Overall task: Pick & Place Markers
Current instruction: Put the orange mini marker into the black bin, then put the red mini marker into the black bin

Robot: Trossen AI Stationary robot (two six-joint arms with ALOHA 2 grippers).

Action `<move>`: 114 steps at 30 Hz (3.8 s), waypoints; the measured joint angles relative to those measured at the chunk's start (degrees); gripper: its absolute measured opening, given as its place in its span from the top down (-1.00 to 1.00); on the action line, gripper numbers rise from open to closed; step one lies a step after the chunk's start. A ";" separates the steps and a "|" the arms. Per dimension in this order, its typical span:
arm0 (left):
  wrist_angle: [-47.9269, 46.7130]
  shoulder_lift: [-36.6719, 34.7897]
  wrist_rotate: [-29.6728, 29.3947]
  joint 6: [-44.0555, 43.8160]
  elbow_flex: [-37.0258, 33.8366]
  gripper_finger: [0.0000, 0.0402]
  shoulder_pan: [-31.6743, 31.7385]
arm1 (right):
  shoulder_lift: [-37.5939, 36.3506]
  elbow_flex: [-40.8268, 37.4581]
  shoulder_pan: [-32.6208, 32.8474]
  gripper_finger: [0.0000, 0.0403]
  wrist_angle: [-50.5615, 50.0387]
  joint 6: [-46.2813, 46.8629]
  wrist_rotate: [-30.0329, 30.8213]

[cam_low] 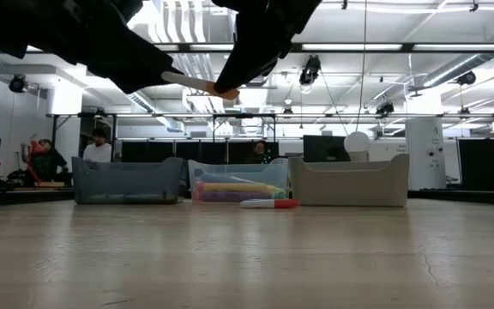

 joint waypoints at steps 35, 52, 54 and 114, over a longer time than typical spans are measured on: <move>1.09 3.89 -1.48 -1.05 1.23 0.86 0.04 | 0.00 0.28 -0.01 0.81 0.06 0.22 0.88; -8.95 0.32 -12.56 -1.67 1.34 0.86 0.24 | 0.00 0.26 0.77 0.17 -0.19 0.93 1.73; -12.58 -0.85 -16.91 -3.28 1.34 0.86 0.09 | 0.00 0.22 0.82 0.11 -0.40 1.45 1.71; -25.75 -12.49 2.93 -20.36 2.23 0.22 21.99 | 0.00 -5.62 0.60 0.07 -1.09 -1.72 2.30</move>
